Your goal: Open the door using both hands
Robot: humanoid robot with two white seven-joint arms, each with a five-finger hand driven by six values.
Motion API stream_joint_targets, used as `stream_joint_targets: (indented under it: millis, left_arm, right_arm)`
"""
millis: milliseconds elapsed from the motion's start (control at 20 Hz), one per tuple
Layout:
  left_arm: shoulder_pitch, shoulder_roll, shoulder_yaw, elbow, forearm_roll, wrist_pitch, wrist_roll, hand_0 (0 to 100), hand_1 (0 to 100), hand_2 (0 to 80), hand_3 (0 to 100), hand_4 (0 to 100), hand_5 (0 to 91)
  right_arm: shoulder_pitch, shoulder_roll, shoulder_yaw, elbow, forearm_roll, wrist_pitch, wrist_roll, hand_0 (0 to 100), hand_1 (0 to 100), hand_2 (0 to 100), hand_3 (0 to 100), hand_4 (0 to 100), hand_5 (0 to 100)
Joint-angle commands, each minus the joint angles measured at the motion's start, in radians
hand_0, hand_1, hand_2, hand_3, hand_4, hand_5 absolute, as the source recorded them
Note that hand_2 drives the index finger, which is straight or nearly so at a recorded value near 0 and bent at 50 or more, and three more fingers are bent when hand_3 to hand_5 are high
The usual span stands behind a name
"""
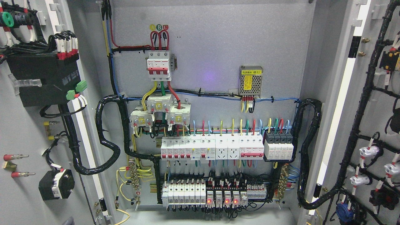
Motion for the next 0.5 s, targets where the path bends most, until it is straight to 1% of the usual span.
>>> stream_joint_targets:
  millis: [0, 100, 200, 300, 450]
  left_arm:
    - [0.001, -0.009, 0.115, 0.008, 0.04, -0.646, -0.001, 12, 56, 0.0, 0, 0, 0.0]
    - [0.001, -0.008, 0.14, 0.029, 0.059, -0.638, -0.004, 12, 56, 0.0, 0, 0, 0.0]
    - [0.001, -0.006, 0.154, 0.043, 0.059, -0.637, -0.004, 12, 56, 0.0, 0, 0, 0.0]
    - [0.001, -0.006, 0.158, 0.05, 0.06, -0.637, -0.002, 12, 56, 0.0, 0, 0, 0.0]
    - [0.002, -0.006, 0.186, 0.05, 0.062, -0.623, -0.002, 12, 56, 0.0, 0, 0, 0.0]
  right_arm:
    - [0.003, 0.004, -0.038, 0.026, -0.006, -0.001, 0.0, 7, 14, 0, 0, 0, 0]
    - [0.003, 0.005, -0.051, 0.029, -0.006, -0.001, 0.0, 7, 14, 0, 0, 0, 0]
    - [0.003, 0.027, -0.077, 0.031, -0.009, 0.001, 0.0, 7, 14, 0, 0, 0, 0]
    - [0.003, 0.037, -0.081, 0.031, -0.009, 0.001, 0.0, 7, 14, 0, 0, 0, 0]
    - [0.005, 0.039, -0.083, 0.031, -0.009, 0.001, 0.0, 7, 14, 0, 0, 0, 0]
